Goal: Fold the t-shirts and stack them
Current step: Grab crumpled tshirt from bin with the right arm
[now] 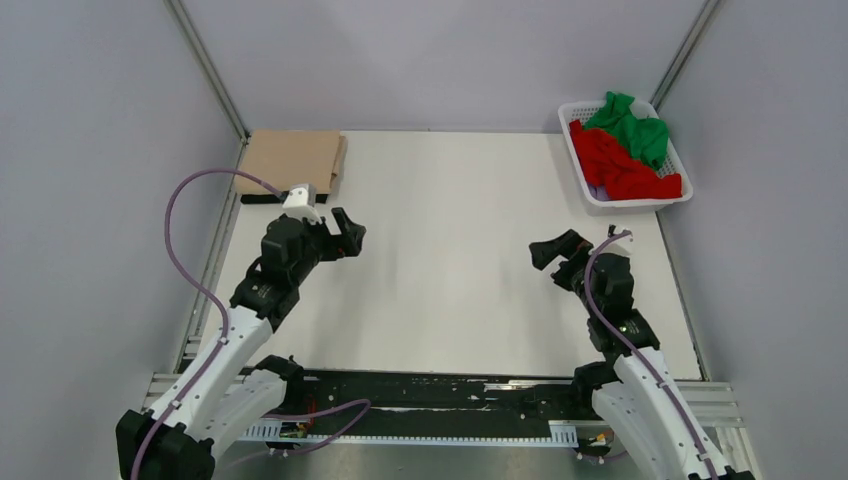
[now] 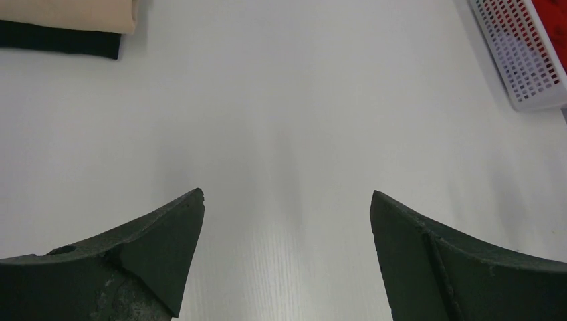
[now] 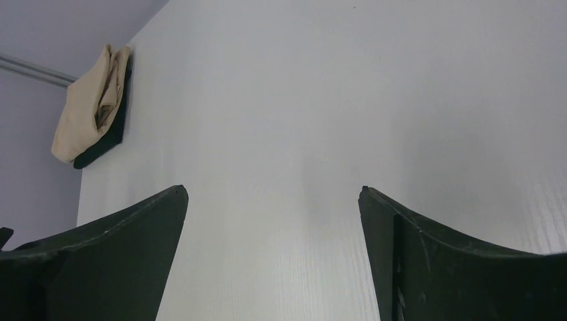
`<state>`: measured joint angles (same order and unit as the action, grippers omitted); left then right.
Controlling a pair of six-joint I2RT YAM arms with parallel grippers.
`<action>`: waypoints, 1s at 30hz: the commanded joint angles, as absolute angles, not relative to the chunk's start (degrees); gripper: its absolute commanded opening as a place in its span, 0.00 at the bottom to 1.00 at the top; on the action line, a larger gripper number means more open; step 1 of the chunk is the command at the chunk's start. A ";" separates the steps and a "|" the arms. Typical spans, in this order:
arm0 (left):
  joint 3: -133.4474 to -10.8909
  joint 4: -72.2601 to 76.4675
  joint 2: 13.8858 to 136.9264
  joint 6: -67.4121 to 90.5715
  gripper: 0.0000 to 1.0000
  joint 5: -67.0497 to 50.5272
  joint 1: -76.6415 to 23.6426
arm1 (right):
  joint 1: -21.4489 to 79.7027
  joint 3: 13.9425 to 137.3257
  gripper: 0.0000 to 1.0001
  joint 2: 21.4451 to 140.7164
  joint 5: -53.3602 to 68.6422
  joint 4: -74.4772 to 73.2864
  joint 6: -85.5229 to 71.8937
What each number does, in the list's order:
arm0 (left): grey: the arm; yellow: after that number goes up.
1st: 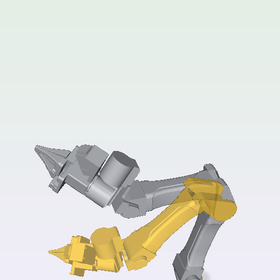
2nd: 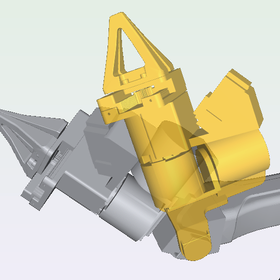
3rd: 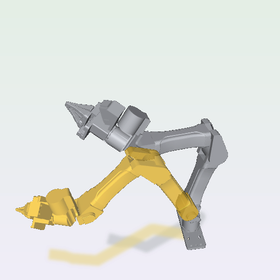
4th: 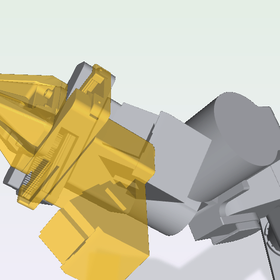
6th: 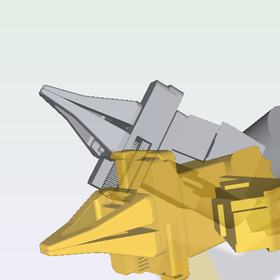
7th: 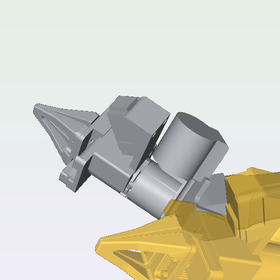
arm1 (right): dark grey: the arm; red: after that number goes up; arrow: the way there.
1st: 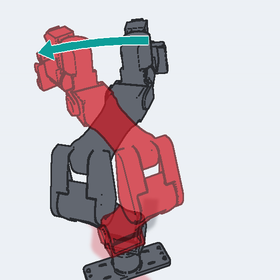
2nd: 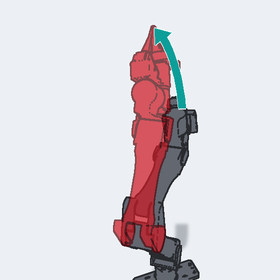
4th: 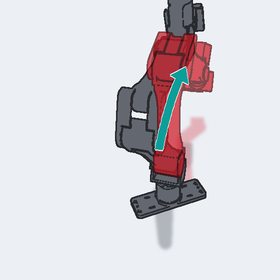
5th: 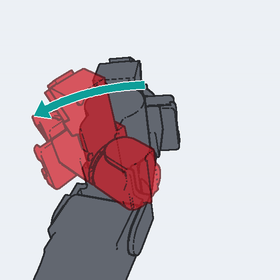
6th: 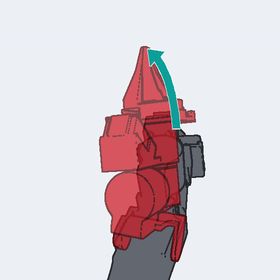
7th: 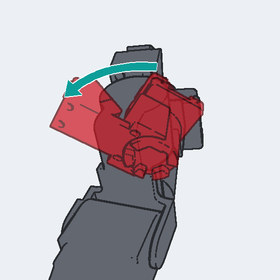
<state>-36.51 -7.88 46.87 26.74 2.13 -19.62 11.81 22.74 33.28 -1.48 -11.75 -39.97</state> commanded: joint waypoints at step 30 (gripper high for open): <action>-40.13 -5.99 54.48 24.33 1.00 7.09 -19.42 | -17.22 106.62 0.79 120.12 -10.32 -33.10 -12.84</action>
